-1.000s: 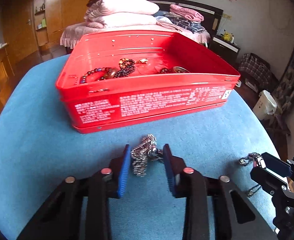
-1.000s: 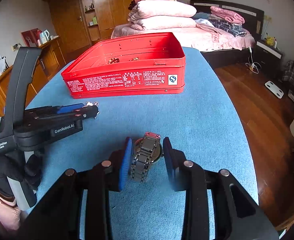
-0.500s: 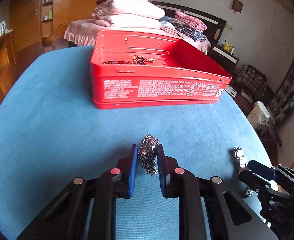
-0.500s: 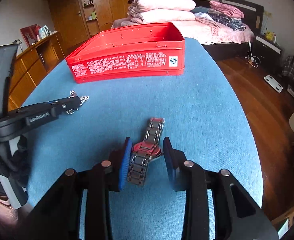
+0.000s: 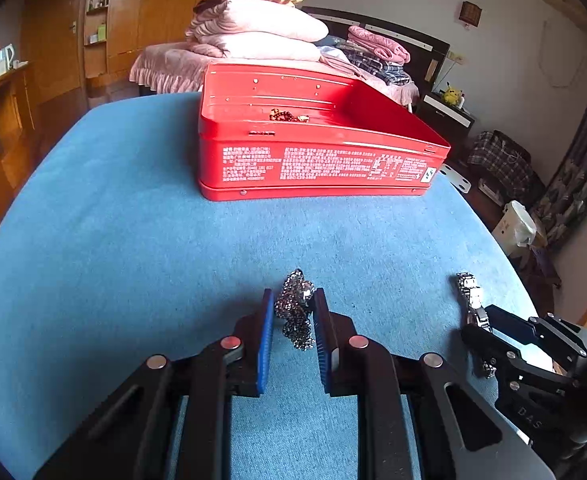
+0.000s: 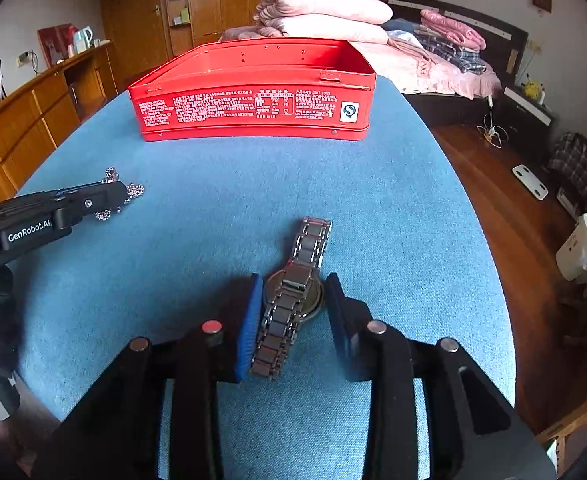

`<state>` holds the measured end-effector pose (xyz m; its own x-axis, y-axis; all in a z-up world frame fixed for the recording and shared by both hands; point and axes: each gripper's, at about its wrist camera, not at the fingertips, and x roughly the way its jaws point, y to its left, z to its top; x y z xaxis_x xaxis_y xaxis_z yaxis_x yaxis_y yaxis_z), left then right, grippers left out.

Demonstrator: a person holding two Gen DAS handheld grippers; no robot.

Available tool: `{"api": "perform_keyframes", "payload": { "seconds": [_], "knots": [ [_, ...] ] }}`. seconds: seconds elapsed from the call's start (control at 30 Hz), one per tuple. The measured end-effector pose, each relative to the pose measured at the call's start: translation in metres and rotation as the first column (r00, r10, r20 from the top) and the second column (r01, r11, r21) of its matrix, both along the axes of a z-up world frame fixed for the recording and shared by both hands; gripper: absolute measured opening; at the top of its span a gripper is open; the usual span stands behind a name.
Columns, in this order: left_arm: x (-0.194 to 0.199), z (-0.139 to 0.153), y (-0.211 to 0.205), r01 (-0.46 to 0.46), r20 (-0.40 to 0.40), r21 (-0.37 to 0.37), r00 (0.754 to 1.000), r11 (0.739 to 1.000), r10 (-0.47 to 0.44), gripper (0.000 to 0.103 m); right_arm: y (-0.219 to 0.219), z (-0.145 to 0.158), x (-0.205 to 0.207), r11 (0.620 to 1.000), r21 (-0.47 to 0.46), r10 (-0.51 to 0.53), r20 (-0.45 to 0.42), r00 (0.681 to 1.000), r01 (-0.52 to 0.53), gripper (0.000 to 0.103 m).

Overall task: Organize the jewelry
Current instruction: 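Carry the silver chain into the tin with the left tool while the right tool lowers the watch in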

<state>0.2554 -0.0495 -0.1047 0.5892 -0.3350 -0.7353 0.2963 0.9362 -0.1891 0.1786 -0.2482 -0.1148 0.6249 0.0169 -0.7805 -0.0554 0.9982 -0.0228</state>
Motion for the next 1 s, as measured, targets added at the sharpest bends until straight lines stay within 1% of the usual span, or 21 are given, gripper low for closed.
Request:
{"api": "perform_keyframes", "payload": {
  "seconds": [0.1,0.23,0.53,0.77,1.0],
  "knots": [
    [-0.003,0.003,0.000,-0.002,0.013,0.009,1.000,1.000,0.002,0.019,-0.002,0.003,-0.001,1.000,0.027,-0.003,0.003,1.000,0.003,0.030],
    [-0.005,0.009,0.002,-0.010,0.025,0.002,1.000,1.000,0.009,0.019,-0.004,0.015,-0.001,0.999,0.052,0.005,0.031,1.000,-0.007,0.030],
    [-0.005,0.023,0.009,-0.029,0.062,-0.005,0.998,1.000,0.029,0.019,0.000,0.045,0.011,0.997,0.071,0.030,0.099,0.995,-0.037,0.030],
    [0.007,0.042,0.007,-0.039,0.105,-0.006,0.994,0.999,0.039,0.019,0.002,0.067,0.028,0.994,0.089,0.045,0.143,0.989,-0.058,0.030],
    [0.031,0.065,0.000,-0.047,0.150,-0.003,0.988,0.999,0.047,0.019,0.002,0.096,0.059,0.992,0.102,0.050,0.197,0.979,-0.071,0.030]
  ]
}}
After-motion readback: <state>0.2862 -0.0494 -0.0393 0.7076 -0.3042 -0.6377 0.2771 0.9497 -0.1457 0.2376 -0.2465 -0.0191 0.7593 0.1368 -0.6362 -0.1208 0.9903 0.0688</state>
